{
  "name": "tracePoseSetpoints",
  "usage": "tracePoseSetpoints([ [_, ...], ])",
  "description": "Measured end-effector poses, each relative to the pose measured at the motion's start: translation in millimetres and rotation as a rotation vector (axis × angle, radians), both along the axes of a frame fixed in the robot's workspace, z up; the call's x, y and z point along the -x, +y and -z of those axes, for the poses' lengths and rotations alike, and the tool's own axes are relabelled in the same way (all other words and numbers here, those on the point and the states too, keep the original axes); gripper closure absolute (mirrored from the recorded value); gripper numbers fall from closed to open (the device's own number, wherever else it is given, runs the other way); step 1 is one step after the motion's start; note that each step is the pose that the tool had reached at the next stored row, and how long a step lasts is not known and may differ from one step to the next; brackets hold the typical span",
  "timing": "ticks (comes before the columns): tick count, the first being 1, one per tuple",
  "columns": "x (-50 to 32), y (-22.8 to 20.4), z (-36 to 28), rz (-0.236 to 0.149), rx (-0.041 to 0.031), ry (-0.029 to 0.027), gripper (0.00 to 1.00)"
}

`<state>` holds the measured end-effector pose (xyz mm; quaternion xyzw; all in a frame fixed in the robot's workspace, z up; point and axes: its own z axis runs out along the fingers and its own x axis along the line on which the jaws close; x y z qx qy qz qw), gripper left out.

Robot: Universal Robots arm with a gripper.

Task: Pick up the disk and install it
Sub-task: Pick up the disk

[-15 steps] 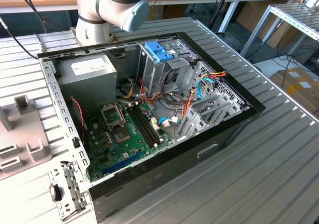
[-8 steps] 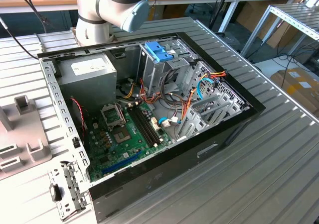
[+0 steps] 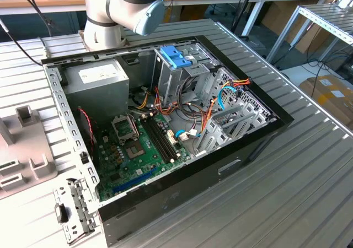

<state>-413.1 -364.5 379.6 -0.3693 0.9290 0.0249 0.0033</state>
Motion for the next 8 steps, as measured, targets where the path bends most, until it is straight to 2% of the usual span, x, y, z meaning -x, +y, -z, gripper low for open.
tracePoseSetpoints([
  [8,0.0,0.0,0.0,-0.060,0.0000,0.0000,0.89],
])
